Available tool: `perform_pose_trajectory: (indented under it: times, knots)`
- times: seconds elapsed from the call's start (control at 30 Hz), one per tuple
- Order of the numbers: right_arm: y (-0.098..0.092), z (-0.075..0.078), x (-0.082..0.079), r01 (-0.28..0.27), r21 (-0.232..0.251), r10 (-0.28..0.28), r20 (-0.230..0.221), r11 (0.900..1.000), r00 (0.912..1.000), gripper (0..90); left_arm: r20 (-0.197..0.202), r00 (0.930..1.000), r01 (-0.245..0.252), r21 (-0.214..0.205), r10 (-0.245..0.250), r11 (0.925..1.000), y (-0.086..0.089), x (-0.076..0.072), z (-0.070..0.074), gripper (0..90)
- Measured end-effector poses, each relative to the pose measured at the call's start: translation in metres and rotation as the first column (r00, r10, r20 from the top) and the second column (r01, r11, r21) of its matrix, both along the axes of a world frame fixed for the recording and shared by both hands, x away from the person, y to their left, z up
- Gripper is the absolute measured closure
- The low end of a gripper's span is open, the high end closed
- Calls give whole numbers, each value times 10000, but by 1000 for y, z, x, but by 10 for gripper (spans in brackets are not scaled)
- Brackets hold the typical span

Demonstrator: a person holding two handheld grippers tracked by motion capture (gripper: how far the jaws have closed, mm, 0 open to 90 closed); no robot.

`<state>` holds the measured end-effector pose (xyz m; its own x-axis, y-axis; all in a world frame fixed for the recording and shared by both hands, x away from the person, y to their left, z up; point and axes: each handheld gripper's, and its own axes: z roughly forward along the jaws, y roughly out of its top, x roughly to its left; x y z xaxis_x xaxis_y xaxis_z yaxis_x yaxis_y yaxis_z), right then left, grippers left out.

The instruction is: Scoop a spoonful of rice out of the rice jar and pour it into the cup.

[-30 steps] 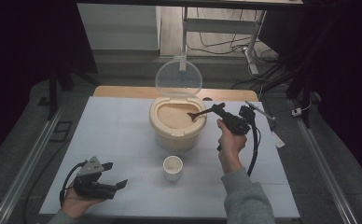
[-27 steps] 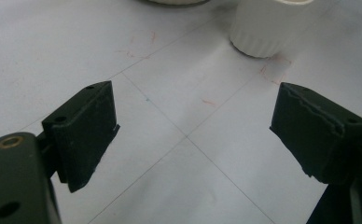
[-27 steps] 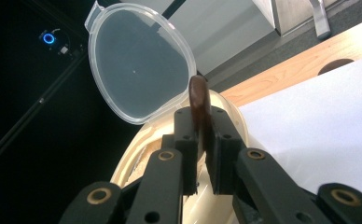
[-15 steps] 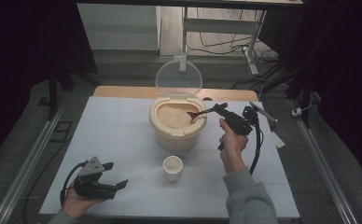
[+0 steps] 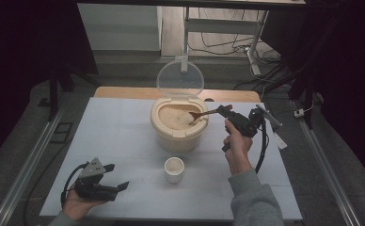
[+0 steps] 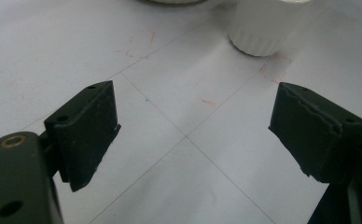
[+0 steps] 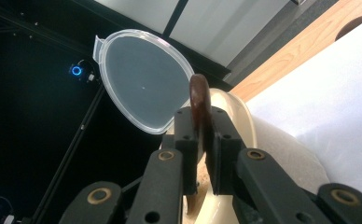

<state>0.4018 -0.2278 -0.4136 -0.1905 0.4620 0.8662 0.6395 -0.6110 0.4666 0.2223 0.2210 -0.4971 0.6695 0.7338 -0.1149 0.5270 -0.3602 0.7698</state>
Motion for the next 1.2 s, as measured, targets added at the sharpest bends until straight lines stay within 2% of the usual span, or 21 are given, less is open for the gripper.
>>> perform_pose_trajectory:
  times: [0.2,0.4,0.7,0.97,1.2]
  knots:
    - [-1,-1,0,-76,120,77,-69,9999,9999,835,16,10000,-10,4,10,10000,0,0,0,154]
    - [-1,0,-1,-41,305,39,62,9995,10000,835,37,10000,8,40,-8,10000,0,0,0,155]
    - [-3,2,-2,-205,204,202,189,9996,9996,835,75,10000,23,141,-24,9999,-2,0,-1,155]
    - [-5,5,-2,-222,348,209,367,9991,9991,835,77,10000,22,153,-23,9999,-1,0,-1,156]
    - [-5,6,-2,-278,389,266,312,9989,9992,835,75,10000,28,154,-30,9999,-1,0,-1,157]
